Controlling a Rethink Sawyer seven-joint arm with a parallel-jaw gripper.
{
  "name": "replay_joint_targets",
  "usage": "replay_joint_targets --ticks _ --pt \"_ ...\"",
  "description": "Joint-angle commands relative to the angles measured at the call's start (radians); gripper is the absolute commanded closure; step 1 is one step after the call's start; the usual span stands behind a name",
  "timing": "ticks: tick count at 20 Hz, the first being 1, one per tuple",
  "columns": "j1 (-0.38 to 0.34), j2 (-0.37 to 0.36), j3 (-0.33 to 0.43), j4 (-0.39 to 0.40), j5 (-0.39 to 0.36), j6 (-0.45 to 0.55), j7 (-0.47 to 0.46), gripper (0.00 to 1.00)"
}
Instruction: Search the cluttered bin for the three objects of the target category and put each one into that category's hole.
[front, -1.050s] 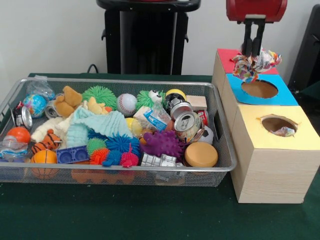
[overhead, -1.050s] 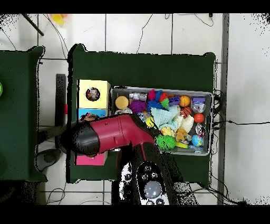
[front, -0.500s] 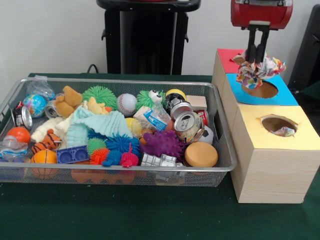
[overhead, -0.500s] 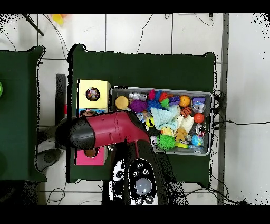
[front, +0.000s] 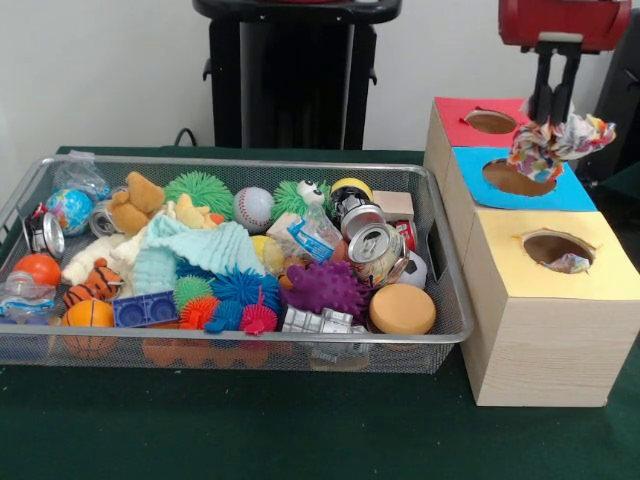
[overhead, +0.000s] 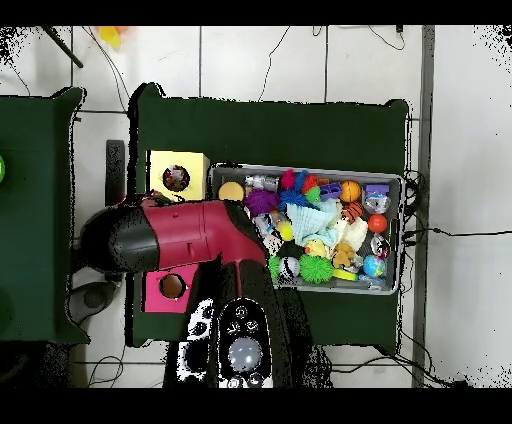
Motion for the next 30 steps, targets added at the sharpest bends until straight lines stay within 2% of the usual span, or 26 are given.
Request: replay_joint_targets --ticks 1,5,10,15,25,30 --pt "0.01 0.063 -0.051 -0.119 0.067 0.108 0.269 1.0" --pt "0.016 0.129 -0.066 -0.154 0.079 0.049 0.247 1.0" --pt "0.03 0.161 -0.093 -0.182 0.096 0.039 0.234 1.0" --pt "0.031 0.227 -0.107 -0.211 0.095 -0.012 0.215 1.0" --pt "0.057 0.242 -0.145 -0.223 0.116 -0.01 0.216 1.0" --pt "0.137 0.247 -0.229 -0.246 0.12 0.02 0.297 1.0"
